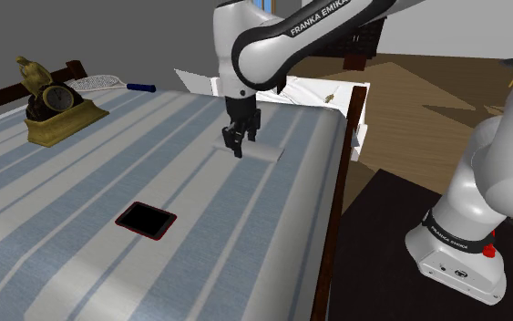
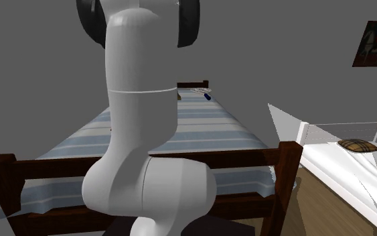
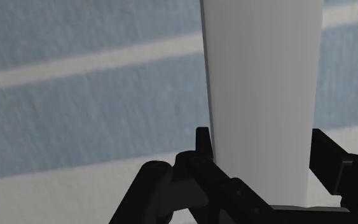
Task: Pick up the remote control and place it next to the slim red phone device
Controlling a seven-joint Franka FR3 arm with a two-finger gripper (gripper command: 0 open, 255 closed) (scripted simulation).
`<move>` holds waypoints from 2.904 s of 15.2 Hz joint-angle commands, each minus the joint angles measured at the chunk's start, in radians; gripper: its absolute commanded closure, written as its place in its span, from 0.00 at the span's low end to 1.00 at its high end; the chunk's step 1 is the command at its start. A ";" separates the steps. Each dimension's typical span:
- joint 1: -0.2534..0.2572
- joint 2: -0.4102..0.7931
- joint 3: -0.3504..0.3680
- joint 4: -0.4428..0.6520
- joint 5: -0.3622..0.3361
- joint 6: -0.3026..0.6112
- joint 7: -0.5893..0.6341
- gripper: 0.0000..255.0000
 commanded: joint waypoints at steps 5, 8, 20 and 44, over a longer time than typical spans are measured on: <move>0.077 0.057 0.063 0.071 -0.021 -0.014 0.150 1.00; 0.108 0.093 0.083 0.102 -0.035 -0.010 0.207 1.00; 0.113 0.166 0.078 0.026 -0.061 0.136 0.223 1.00; 0.108 0.115 0.082 0.070 -0.043 0.045 0.210 0.00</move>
